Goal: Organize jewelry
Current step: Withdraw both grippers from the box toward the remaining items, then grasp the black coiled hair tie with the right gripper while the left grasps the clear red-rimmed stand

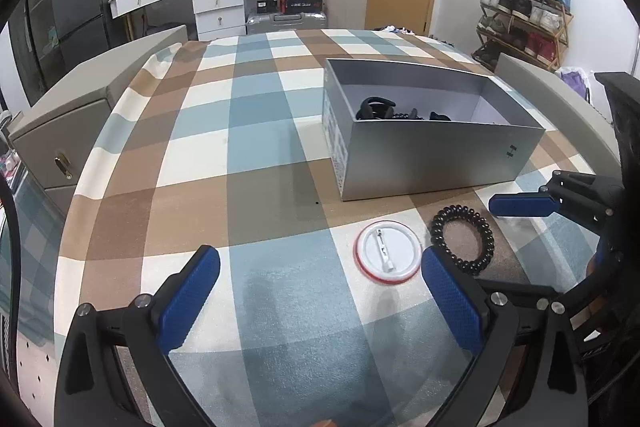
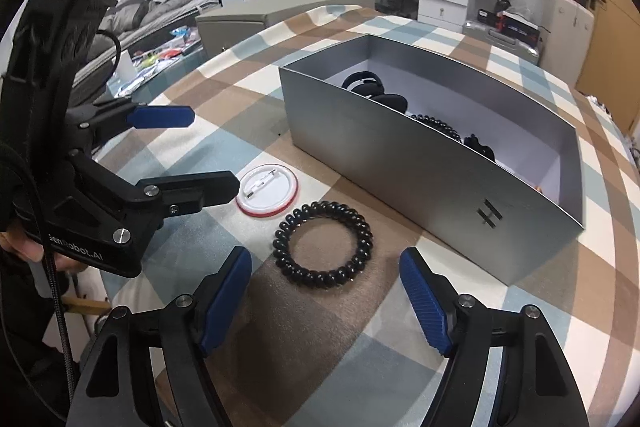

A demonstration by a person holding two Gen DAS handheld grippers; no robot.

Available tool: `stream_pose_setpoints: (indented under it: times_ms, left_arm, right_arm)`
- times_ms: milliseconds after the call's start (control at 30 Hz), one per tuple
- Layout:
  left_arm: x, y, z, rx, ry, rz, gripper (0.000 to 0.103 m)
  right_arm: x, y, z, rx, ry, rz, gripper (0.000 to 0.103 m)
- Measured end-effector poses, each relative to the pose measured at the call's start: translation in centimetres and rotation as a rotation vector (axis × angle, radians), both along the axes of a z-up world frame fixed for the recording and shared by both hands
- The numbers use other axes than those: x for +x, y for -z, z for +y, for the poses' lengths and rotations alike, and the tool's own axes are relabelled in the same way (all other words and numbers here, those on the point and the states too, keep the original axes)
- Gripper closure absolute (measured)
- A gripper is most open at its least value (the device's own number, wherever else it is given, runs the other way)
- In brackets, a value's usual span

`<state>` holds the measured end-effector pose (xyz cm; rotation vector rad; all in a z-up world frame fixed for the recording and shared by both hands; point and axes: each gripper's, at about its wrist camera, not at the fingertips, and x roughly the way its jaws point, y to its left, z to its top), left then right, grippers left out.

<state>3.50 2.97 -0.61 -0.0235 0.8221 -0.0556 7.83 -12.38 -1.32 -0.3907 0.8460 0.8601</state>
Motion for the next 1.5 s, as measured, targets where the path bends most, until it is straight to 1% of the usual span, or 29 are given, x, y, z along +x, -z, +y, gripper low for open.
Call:
stream_pose_setpoints:
  times_ms: [133,200,267,367,467,733,900,933,967,1000,1067,1133,1167,1200,1233,1267,1300,1433,1467,1500]
  left_arm:
    - [0.1,0.1,0.4,-0.014,-0.014,0.008,0.004]
    - [0.1,0.1,0.6,-0.021,-0.021,0.009,0.004]
    - [0.2,0.1,0.7,-0.025,-0.025,0.015,0.004]
    - [0.2,0.2,0.8,-0.047,-0.019,0.023,0.004]
    - [0.1,0.1,0.4,-0.041,-0.006,0.018,0.004]
    - [0.1,0.2,-0.9,-0.021,0.051,0.022,0.005]
    - [0.3,0.4,-1.7,0.009,0.087,0.032,0.005]
    - [0.4,0.5,-1.8,0.009,0.095,0.031,0.009]
    - [0.4,0.4,-2.0,0.008,0.102,0.033,0.015]
    - [0.4,0.5,-2.1,0.011,0.109,0.036,0.019]
    - [0.6,0.7,-2.6,0.034,0.123,0.044,0.031]
    - [0.8,1.1,-2.9,0.047,0.135,0.062,0.039]
    - [0.7,1.0,-3.0,0.04,0.138,0.054,0.042]
    - [0.7,1.0,-3.0,0.038,0.143,0.057,0.044]
    - [0.7,0.9,-3.0,0.037,0.148,0.056,0.052]
    - [0.7,0.8,-3.1,0.037,0.152,0.051,0.064]
    - [0.6,0.8,-3.1,0.036,0.155,0.048,0.069]
    - [0.3,0.8,-3.2,0.03,0.164,0.04,0.069]
    - [0.2,0.7,-3.3,0.032,0.166,0.035,0.074]
    - [0.0,0.5,-3.4,0.029,0.172,0.021,0.081]
  right_arm:
    - [0.2,0.1,0.6,-0.013,0.007,-0.008,0.029]
    - [0.3,0.1,0.8,-0.019,0.012,-0.019,0.035]
    - [0.3,0.0,1.0,-0.031,0.012,-0.036,0.049]
    - [0.2,0.0,0.9,-0.027,0.007,-0.043,0.058]
    - [0.2,-0.1,0.6,-0.014,0.008,-0.036,0.06]
    - [0.0,-1.0,-1.2,0.033,0.035,-0.039,0.06]
    - [0.0,-1.6,-2.5,0.086,0.042,-0.018,0.06]
    - [-0.1,-1.7,-2.7,0.09,0.045,-0.018,0.06]
    - [-0.1,-1.8,-2.9,0.096,0.048,-0.02,0.06]
    - [-0.1,-1.9,-3.0,0.1,0.051,-0.02,0.06]
    - [0.0,-2.1,-3.2,0.107,0.055,-0.02,0.06]
    - [0.0,-2.2,-3.3,0.113,0.059,-0.02,0.06]
    - [0.1,-2.3,-3.4,0.115,0.06,-0.02,0.06]
    - [0.1,-2.3,-3.4,0.116,0.062,-0.022,0.06]
    - [0.1,-2.3,-3.5,0.118,0.061,-0.022,0.06]
    - [0.1,-2.3,-3.5,0.118,0.061,-0.022,0.06]
    - [0.0,-2.3,-3.5,0.118,0.062,-0.024,0.06]
    - [-0.1,-2.4,-3.5,0.124,0.062,-0.029,0.06]
    - [-0.1,-2.5,-3.6,0.125,0.063,-0.03,0.06]
    - [-0.1,-2.5,-3.6,0.127,0.065,-0.033,0.06]
